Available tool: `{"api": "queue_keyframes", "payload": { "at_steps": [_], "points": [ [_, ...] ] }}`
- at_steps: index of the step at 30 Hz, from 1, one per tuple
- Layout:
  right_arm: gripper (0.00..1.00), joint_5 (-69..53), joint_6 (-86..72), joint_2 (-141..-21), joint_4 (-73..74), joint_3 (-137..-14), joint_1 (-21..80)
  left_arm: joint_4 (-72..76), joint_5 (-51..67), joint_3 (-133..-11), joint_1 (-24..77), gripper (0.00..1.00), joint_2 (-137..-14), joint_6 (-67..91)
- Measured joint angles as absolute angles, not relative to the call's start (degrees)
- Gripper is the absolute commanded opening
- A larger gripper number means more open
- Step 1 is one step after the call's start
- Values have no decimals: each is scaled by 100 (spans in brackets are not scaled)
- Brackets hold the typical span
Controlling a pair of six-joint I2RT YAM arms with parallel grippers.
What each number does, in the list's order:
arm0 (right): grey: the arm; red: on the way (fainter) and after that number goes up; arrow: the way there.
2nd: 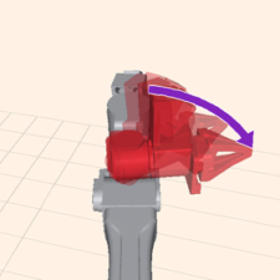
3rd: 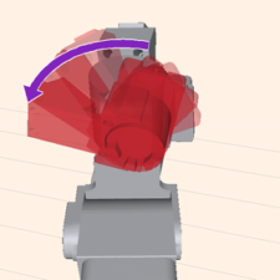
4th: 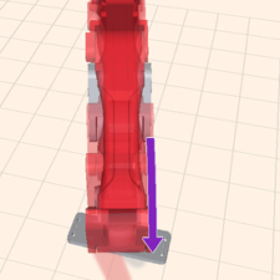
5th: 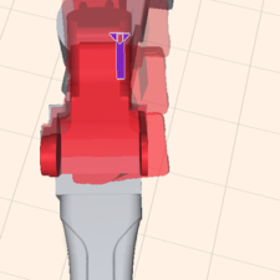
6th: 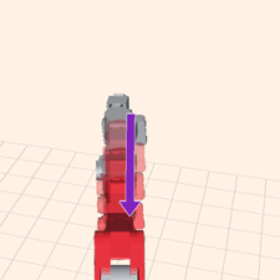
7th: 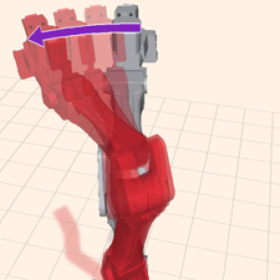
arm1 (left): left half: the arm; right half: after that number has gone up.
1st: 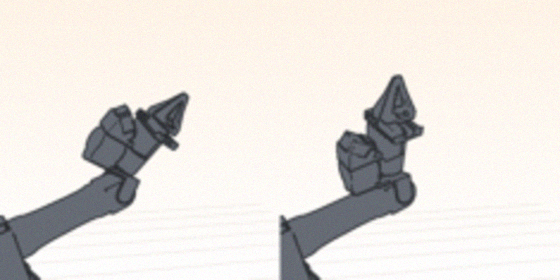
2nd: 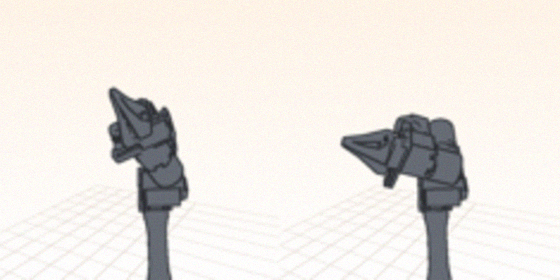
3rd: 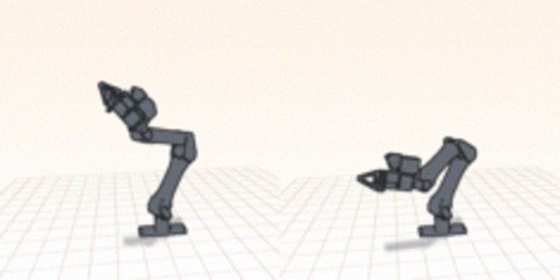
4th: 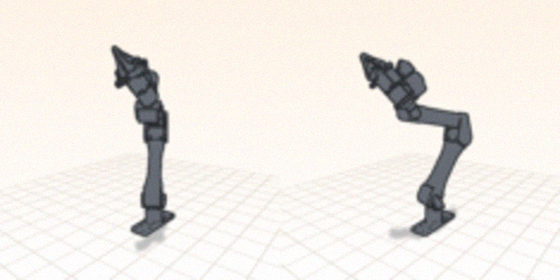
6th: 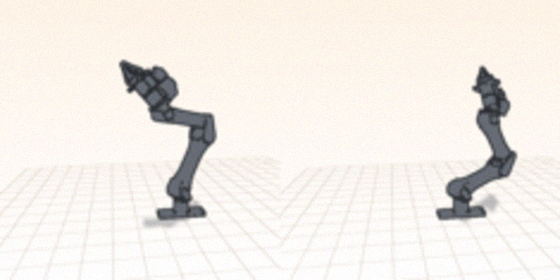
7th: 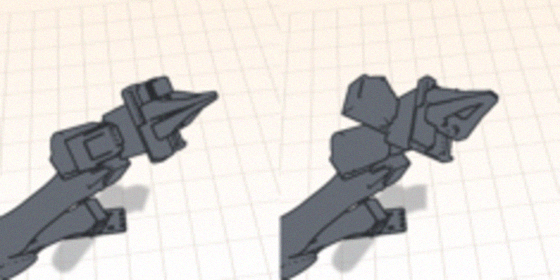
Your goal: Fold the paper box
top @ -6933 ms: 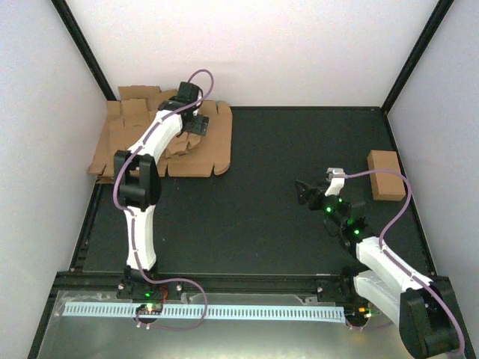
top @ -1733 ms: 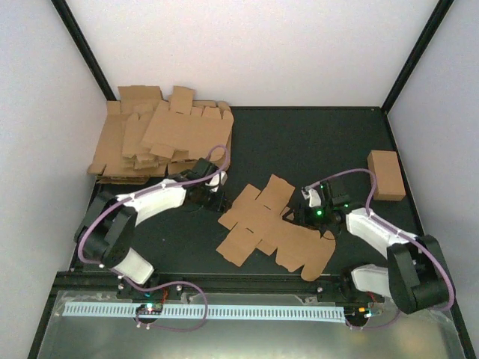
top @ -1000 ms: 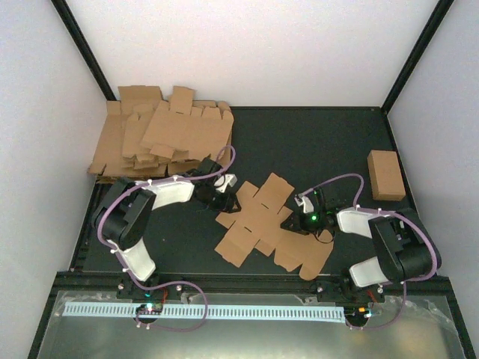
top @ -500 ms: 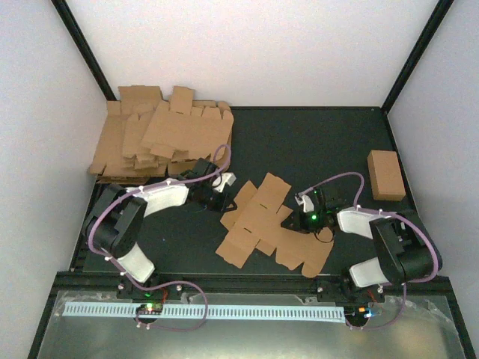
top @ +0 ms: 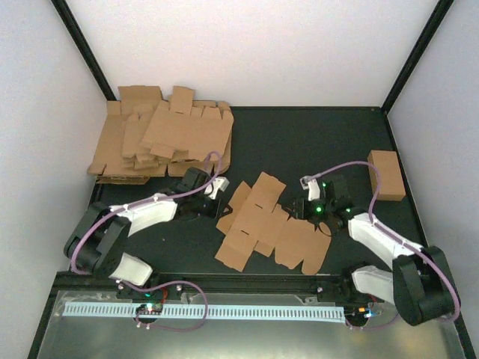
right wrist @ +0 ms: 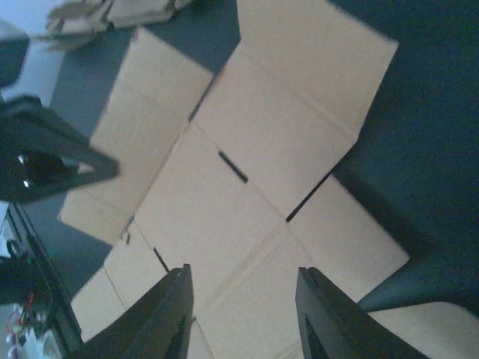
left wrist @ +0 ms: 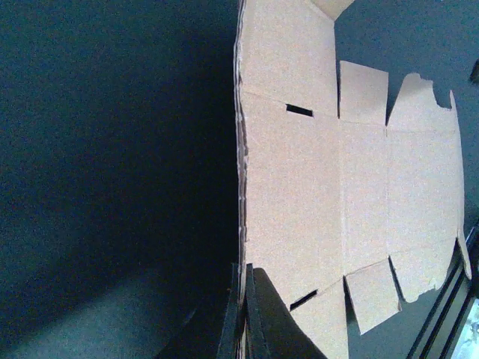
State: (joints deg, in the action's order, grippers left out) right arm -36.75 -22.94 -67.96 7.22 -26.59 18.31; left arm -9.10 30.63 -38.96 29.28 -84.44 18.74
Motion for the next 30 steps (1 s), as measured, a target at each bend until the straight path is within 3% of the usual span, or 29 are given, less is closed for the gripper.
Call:
{"api": "queue_keyframes", "payload": {
  "at_steps": [3,5,7,21,30],
  "points": [
    [62,-3430,-2283,-6438,635,-2663,1831,-661,3030,-3603,2928,2,-8211,1894],
    [84,-3221,-2237,-6278,637,-2668,1828,-499,3017,-3457,2928,2,-8108,1907],
    [99,-3006,-2209,-6163,655,-2674,1831,-279,3011,-3304,2928,1,-8020,1914],
    [99,-1402,-2285,-5732,727,-2908,1831,628,2967,-2661,2928,2,-7179,1879],
    [100,-1872,-1988,-6431,1544,-4674,1831,993,2967,-2364,2934,1,-6589,1772]
  ]
}}
